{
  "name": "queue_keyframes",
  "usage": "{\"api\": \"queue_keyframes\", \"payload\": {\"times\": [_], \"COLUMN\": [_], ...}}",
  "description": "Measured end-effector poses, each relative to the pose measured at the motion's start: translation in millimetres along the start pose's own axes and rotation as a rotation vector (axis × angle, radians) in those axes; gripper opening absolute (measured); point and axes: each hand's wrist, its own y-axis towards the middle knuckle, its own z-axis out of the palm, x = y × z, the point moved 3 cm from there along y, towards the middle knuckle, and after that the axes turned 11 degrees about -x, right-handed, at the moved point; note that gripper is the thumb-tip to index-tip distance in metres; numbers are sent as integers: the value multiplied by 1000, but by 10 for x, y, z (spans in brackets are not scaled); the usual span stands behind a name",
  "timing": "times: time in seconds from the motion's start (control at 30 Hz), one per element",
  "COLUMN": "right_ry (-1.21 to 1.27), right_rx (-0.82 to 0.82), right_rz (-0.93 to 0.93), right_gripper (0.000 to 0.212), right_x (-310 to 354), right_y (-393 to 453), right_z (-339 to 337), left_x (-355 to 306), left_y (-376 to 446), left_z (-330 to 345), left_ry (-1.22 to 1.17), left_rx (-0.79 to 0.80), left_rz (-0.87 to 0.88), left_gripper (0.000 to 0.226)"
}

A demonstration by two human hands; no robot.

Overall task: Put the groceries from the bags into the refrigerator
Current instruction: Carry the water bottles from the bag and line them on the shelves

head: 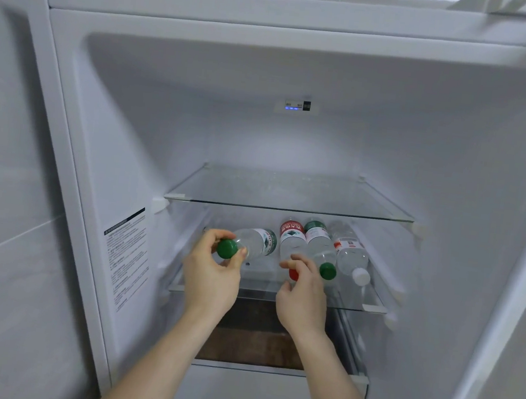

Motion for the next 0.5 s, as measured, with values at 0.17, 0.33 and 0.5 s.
{"api": "queue_keyframes", "payload": {"times": [0.17, 0.33, 0.5], "right_ry": [-4, 10, 6], "right_rx": [21, 31, 61], "right_rz": [-18, -10, -49], "right_gripper": [30, 31, 33], "right_x": [-34, -54, -57], "right_y": [-9, -4, -37], "right_z": [41, 57, 48], "left_x": [203, 441, 529], "left_y": [119, 92, 97], "left_z": [202, 402, 538], "left_ry": [149, 268, 298], "left_rx": [91, 226, 276], "left_rz": [48, -58, -91], "left_gripper": [27, 33, 35]}}
